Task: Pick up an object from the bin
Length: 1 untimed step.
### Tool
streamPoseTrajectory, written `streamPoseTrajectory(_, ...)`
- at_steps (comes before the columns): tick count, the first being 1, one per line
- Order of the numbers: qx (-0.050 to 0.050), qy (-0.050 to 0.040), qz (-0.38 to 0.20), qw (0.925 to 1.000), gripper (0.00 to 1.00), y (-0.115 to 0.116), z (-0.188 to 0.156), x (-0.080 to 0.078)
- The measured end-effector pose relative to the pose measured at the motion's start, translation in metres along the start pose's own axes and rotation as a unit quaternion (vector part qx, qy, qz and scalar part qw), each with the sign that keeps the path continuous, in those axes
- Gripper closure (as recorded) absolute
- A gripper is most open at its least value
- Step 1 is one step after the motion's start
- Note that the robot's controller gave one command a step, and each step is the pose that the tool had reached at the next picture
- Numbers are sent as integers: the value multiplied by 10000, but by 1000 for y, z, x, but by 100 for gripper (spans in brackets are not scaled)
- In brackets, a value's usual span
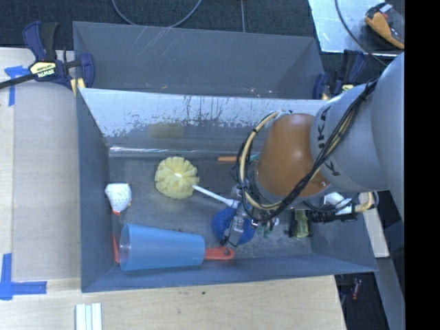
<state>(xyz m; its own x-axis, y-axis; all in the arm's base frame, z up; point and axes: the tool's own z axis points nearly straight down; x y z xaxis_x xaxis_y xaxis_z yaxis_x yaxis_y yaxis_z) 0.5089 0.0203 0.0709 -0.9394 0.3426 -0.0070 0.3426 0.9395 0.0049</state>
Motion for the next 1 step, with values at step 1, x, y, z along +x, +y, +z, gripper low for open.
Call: streamPoseTrajectory(1, 4, 21, -210, 9998, 100, -10, -1, 0)
